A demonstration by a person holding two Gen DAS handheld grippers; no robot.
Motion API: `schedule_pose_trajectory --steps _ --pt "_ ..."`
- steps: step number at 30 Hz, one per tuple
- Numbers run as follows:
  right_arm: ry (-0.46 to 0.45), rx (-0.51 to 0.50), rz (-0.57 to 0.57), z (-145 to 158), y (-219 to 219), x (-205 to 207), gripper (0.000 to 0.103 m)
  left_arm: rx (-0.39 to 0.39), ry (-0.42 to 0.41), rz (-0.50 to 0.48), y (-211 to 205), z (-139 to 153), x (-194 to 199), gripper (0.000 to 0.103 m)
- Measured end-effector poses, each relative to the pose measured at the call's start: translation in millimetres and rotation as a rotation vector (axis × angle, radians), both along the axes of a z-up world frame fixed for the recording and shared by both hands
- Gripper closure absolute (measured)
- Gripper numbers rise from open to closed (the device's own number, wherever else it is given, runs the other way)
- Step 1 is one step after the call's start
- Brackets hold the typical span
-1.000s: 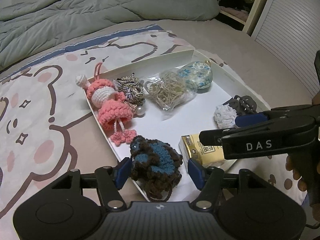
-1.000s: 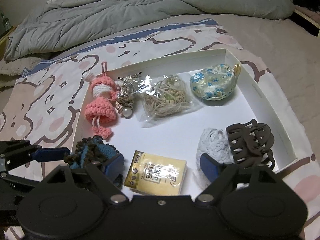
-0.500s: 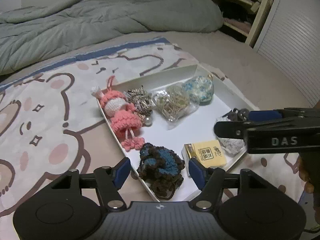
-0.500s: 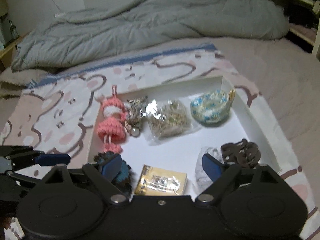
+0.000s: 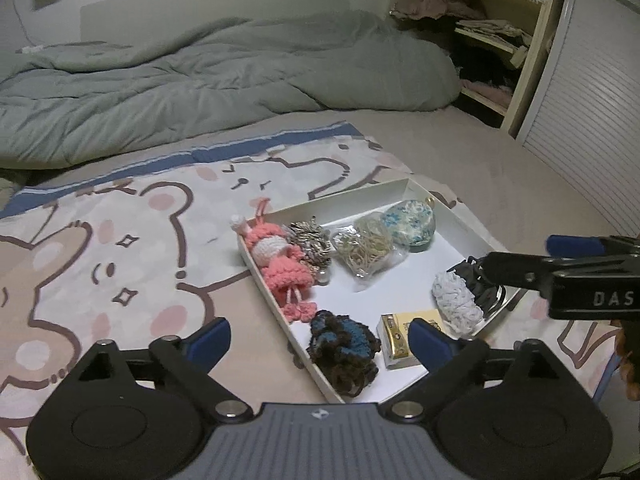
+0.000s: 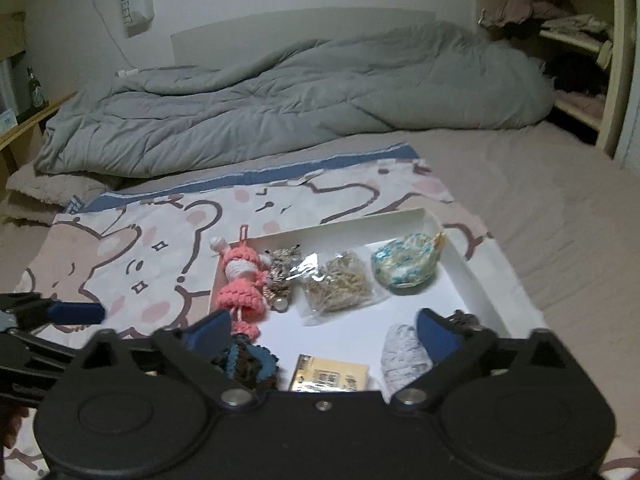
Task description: Organize objects
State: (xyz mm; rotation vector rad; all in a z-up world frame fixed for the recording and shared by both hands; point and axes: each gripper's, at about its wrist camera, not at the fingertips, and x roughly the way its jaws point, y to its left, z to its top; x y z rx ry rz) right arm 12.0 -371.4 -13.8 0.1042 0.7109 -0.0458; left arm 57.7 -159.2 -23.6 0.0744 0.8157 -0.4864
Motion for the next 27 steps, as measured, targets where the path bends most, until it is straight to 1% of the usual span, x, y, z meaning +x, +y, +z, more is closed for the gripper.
schedule_pose_trajectory --steps 2,8,11,16,18,22,25,27 --pt "-0.017 -0.009 -0.012 3.9 1.4 -7.3 0.000 -0.005 -0.017 0.019 7.6 4.6 -4.1 0.000" --pt "-0.026 -0.040 -0.030 8.1 6.8 -26.7 0.000 -0.007 -0.061 0.059 27.9 15.9 -15.9 0.000" --pt "-0.029 -0.035 -0.036 9.2 8.6 -35.2 0.000 0.010 -0.094 0.079 35.3 16.6 -23.4 0.000" --pt "-0.021 -0.070 -0.039 6.6 15.9 -46.0 0.000 0.052 -0.108 0.087 41.9 16.7 -32.2 0.000" --pt "-0.017 -0.062 -0.038 6.0 16.6 -48.9 0.000 0.040 -0.109 0.085 46.0 18.1 -35.7 0.000" --pt "-0.021 -0.079 -0.048 4.9 20.3 -57.9 0.000 0.010 -0.093 0.086 53.6 18.5 -40.3 0.000" --pt "-0.019 -0.097 -0.049 3.5 24.4 -63.3 0.000 0.018 -0.092 0.086 54.2 17.7 -44.0 0.000" --pt "-0.022 -0.108 -0.048 3.4 27.4 -67.1 0.000 0.031 -0.110 0.087 54.8 18.4 -47.6 0.000"
